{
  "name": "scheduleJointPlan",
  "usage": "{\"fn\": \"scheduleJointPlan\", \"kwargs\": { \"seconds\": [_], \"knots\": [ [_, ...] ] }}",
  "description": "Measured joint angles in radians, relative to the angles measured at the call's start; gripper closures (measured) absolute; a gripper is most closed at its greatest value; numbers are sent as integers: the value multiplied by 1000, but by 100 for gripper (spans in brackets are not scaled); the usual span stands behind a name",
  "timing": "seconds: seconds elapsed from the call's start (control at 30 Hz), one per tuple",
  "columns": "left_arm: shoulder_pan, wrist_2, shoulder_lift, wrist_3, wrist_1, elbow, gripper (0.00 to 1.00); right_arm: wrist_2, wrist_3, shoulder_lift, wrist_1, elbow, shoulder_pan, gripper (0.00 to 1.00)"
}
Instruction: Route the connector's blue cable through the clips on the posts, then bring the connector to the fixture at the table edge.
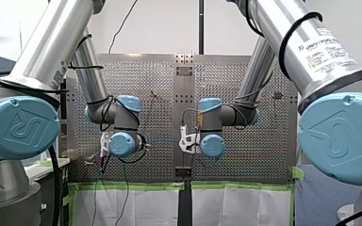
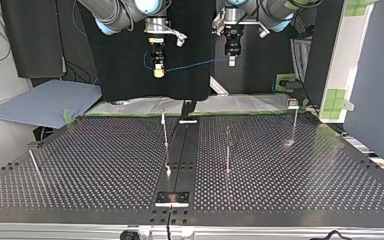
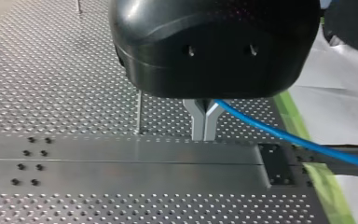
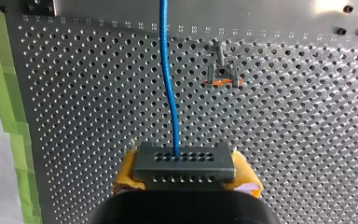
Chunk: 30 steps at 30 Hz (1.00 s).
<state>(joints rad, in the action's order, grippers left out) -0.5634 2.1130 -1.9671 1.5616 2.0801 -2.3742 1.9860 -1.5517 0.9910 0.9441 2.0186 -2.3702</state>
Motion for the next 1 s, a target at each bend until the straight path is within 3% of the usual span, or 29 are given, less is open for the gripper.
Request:
{"fn": "scheduleJointPlan", "kwargs": {
  "seconds": [0.13, 0.3, 0.6, 0.83, 1.0],
  "knots": [
    [4, 11, 6, 5, 18, 10, 99, -2, 1, 12, -10, -21, -8, 100],
    [12, 38, 36, 34, 44, 43, 99, -10, -12, 43, -8, -54, -16, 100],
    [27, 88, 102, 44, 92, 92, 99, -73, -65, 114, -15, -90, 0, 100],
    [37, 123, 157, 36, 108, 117, 99, -121, -64, 161, -66, -141, 20, 100],
    [52, 156, 185, 25, 118, 155, 99, -129, -60, 167, -106, -165, 38, 100]
  ]
}}
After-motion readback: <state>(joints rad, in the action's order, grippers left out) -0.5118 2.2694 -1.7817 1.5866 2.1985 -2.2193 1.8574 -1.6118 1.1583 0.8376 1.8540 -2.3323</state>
